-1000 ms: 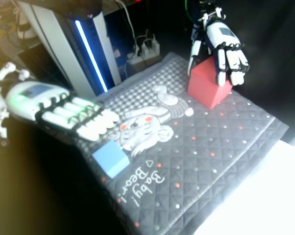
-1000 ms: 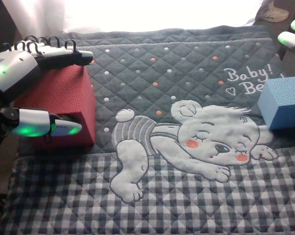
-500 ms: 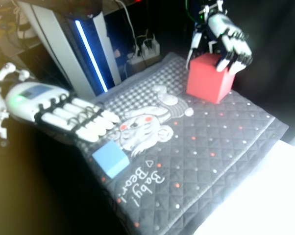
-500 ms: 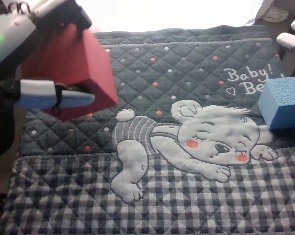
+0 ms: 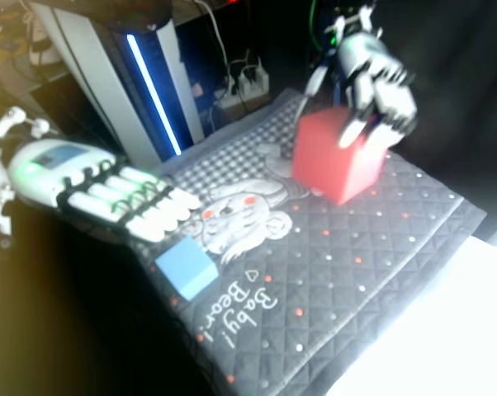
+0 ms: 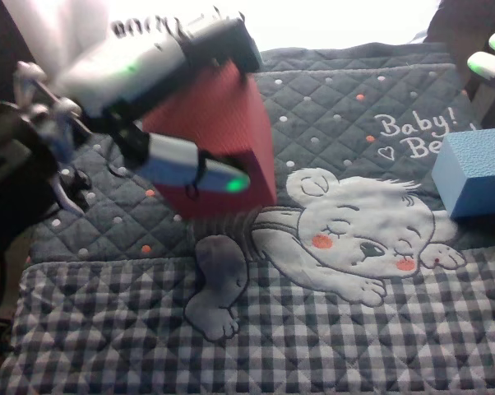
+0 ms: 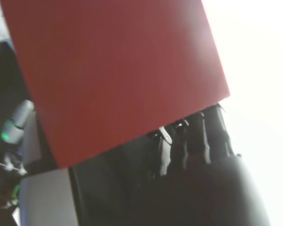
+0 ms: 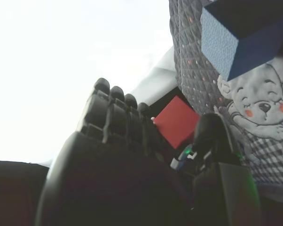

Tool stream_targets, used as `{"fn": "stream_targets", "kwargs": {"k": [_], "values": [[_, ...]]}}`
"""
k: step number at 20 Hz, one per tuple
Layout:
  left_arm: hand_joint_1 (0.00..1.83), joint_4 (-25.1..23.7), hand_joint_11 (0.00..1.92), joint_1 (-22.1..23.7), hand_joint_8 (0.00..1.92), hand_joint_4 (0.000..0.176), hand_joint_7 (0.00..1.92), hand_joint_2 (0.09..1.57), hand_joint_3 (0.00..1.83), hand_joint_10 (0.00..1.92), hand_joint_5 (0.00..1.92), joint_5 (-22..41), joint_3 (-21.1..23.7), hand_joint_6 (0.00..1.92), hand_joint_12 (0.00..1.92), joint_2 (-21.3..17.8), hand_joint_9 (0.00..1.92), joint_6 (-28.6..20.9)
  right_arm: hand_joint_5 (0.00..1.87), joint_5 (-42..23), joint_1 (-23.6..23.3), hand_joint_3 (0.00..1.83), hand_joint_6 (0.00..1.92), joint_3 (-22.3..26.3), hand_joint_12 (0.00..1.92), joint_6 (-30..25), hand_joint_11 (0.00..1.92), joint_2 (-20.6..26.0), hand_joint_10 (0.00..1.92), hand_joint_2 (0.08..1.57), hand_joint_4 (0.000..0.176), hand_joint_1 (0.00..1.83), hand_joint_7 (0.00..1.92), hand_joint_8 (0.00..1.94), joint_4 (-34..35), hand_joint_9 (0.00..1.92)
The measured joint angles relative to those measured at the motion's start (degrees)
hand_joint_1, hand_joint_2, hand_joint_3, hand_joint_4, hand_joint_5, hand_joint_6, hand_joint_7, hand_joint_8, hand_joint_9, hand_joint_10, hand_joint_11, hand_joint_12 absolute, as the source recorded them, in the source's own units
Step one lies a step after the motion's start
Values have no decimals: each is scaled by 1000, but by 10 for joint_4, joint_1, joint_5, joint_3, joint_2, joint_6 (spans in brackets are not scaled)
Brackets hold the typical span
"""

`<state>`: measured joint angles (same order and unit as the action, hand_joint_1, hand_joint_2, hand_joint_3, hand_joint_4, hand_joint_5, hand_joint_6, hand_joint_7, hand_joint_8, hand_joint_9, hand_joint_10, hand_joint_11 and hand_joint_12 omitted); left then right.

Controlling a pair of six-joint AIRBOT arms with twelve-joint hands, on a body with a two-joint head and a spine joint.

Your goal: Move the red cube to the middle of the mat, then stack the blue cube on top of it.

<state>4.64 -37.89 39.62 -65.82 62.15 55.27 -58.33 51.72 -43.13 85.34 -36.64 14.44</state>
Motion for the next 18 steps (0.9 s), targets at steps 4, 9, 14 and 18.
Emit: {"fn": "stream_targets", "kwargs": {"k": [4, 9, 14, 18], "values": [[659, -10, 1, 8, 32, 167, 9, 916, 0, 96, 8, -31, -6, 70, 1013, 5, 1, -3, 0, 0, 0, 0, 0, 0, 0, 0, 0, 0, 0, 1349, 0, 535, 0, 0, 1, 0], [494, -8, 0, 7, 0, 176, 0, 837, 0, 0, 0, -18, 3, 0, 0, 0, 0, -3, 0, 2, 4, 0, 0, 0, 0, 0, 0, 0, 0, 1350, 0, 552, 0, 0, 5, 0], [520, -8, 0, -22, 0, 176, 0, 840, 0, 0, 0, 53, 23, 0, 0, -30, 0, -26, 0, 2, 4, 0, 0, 0, 23, -2, 23, 0, 0, 1280, 0, 671, 0, 0, 5, 0], [481, 31, 0, -89, 0, 172, 0, 824, 0, 0, 0, 163, 70, 0, 0, -95, 0, -27, 0, 1, 4, 0, 0, -29, 0, -79, 0, -10, 0, 1214, 28, 815, 0, 0, -4, 0]]}}
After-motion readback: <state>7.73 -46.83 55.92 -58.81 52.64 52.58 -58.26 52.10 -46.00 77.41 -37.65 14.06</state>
